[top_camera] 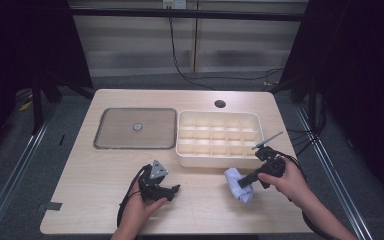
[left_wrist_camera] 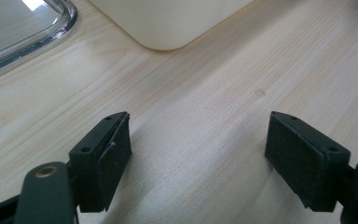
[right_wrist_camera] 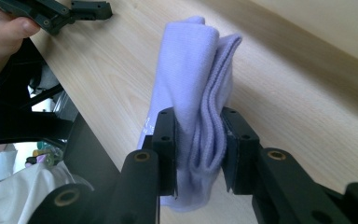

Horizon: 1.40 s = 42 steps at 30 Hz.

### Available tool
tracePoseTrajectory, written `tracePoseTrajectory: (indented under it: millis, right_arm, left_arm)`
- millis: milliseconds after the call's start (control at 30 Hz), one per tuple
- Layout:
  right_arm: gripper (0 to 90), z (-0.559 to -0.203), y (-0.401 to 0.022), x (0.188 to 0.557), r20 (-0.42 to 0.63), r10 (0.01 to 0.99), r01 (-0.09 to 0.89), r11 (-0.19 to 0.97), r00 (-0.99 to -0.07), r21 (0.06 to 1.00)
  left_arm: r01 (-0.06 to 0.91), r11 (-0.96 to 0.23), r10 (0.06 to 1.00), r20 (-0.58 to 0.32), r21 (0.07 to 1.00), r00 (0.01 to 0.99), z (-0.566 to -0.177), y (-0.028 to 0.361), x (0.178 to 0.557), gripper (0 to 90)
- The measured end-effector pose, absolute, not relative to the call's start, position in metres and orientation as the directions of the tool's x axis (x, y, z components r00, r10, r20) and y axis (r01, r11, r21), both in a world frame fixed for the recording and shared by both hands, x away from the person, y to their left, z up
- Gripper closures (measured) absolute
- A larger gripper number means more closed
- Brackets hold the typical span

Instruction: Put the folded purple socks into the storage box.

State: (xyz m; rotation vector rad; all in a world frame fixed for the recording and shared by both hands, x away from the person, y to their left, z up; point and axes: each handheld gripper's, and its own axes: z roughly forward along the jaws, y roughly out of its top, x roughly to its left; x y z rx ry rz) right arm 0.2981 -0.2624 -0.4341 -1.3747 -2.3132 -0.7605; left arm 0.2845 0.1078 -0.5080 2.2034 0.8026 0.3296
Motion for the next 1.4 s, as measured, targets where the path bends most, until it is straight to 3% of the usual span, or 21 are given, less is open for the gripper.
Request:
tracePoseTrajectory:
  millis: [1400]
  right_arm:
    - [69.8, -0.373, -0.287, 0.325, 0.462, 0.741, 0.873, 0.419, -0.487, 0.249]
  left_arm:
    - [0.443, -0.518, 0.639, -0.014, 0.732, 0.769, -0.508, 0.108, 0.284, 22.0]
